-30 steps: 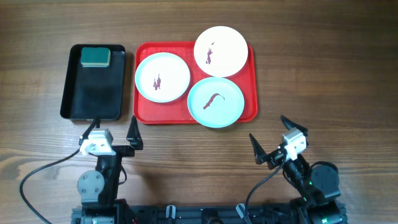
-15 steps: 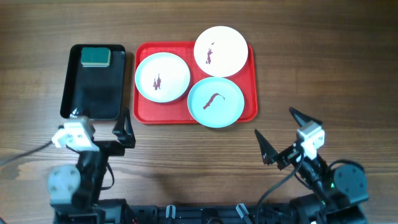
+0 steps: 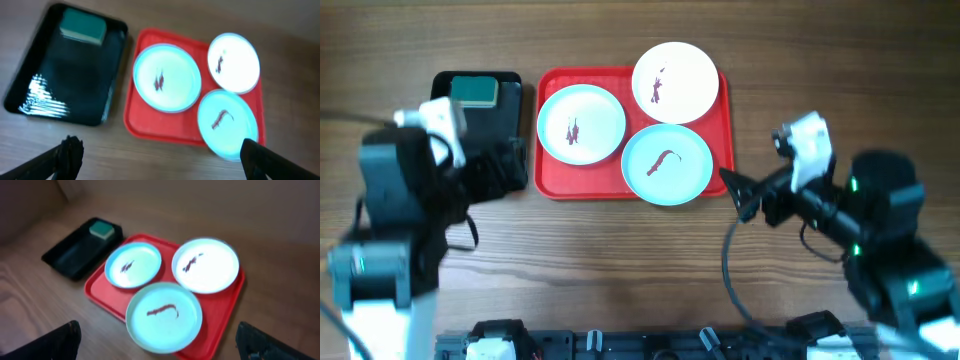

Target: Clean dirty plates on tray and stack at the side

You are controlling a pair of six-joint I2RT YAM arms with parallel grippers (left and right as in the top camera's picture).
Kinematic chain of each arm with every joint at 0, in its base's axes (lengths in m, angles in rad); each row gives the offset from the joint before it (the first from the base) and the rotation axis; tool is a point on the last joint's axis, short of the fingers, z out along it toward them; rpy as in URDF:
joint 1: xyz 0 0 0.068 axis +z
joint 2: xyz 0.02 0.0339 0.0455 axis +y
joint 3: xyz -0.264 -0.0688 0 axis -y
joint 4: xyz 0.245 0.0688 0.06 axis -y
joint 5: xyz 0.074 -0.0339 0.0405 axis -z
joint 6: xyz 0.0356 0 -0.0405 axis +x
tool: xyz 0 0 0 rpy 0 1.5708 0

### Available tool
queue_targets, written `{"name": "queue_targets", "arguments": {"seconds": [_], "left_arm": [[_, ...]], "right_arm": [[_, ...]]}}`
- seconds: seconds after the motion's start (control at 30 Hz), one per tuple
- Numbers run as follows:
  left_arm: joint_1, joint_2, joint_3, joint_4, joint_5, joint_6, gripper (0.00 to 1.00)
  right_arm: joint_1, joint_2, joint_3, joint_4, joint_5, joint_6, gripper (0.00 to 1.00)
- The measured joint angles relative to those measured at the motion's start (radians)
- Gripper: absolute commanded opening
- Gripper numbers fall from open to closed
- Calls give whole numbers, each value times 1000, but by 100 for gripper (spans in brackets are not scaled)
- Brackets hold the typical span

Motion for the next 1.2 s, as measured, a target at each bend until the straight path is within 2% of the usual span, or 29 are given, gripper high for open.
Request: {"name": "queue_targets", "arguments": {"seconds": [0.1, 0.2, 0.47, 0.63, 0.73, 0.83, 0.93, 1.07, 1.2], "left_arm": [[2, 105, 75, -46, 73, 0, 100], [2, 158, 84, -80, 154, 0, 100], [2, 241, 84, -84, 230, -11, 100], [2, 255, 84, 4, 225, -64, 91], [2, 271, 87, 44, 101, -204, 88], [3, 326, 90, 55, -163, -433, 89], [11, 407, 90, 111, -341, -581, 89], [35, 564, 92, 242, -472, -691, 80], [69, 708, 92, 366, -491, -737, 70]], "right_arm": [[0, 151, 163, -151, -9, 0, 100], [0, 255, 248, -189, -32, 4, 100], [0, 406, 260, -188, -147, 77, 100], [0, 451, 260, -180, -168, 115, 100], [0, 461, 260, -179, -127, 170, 100], [0, 462, 260, -169, -71, 226, 100], [0, 462, 260, -161, -35, 268, 100], [0, 462, 260, -158, 1, 333, 100], [0, 462, 260, -159, 16, 389, 100]]}}
